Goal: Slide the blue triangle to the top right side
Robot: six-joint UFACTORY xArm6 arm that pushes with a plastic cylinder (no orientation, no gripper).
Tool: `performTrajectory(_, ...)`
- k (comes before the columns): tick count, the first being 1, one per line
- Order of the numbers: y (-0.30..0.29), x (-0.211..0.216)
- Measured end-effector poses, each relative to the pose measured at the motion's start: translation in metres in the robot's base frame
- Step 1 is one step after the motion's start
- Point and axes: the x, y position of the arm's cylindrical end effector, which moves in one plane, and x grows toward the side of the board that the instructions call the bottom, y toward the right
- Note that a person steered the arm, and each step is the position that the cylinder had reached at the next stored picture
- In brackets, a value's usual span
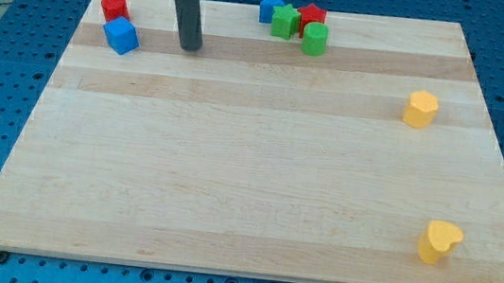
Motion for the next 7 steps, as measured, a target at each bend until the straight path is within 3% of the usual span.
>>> performTrajectory(2,0.024,-0.086)
performTrajectory(3,0.04,-0.086)
performTrajectory(7,0.202,-0.085)
